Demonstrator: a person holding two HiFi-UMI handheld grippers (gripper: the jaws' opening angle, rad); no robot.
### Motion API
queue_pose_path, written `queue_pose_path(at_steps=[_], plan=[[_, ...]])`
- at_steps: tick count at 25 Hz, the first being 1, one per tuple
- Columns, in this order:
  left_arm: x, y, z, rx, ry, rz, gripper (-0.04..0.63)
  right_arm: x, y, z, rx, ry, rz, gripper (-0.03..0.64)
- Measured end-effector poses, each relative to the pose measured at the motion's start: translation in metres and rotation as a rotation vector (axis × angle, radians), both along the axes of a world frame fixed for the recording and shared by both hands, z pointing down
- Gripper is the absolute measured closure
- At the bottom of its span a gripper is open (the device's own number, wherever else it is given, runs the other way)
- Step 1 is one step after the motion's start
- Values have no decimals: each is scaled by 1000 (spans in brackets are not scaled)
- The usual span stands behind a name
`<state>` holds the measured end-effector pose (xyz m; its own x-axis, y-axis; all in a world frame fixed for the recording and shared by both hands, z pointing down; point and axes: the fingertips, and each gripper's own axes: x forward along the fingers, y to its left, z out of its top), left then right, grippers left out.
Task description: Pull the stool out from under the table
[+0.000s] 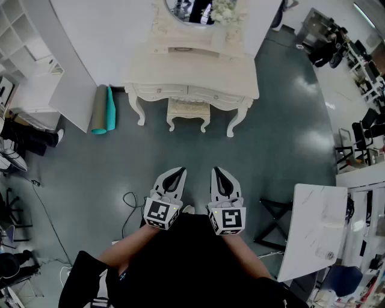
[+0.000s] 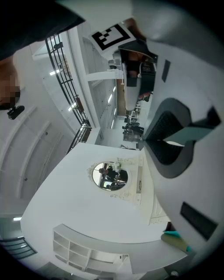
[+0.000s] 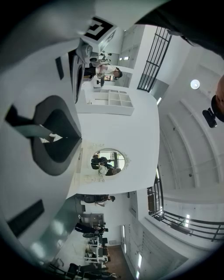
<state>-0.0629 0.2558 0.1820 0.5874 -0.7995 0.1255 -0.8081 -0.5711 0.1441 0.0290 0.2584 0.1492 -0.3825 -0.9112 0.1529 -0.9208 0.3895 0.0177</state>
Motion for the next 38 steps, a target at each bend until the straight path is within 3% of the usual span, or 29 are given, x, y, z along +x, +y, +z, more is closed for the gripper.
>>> queue_pose_path(at_steps=[4, 9, 17, 21, 29, 38], plan=[[8, 4, 1, 5, 0, -4, 581, 16, 4, 1, 6, -27, 21, 600], [7, 17, -6, 18, 66, 19, 581, 22, 11, 13, -35, -98, 28, 598], [-3, 10, 17, -53, 44, 9, 581, 18, -1, 22, -47, -162, 44, 598], [-4, -5, 31, -93, 53, 16, 581, 23, -16, 29, -58, -137, 79, 598], [-20, -70, 57, -156, 59, -10, 581, 7, -74, 55, -124, -108, 6, 598], [-73, -168, 72, -187, 35, -58, 581, -27, -174, 68, -167, -73, -50, 598]])
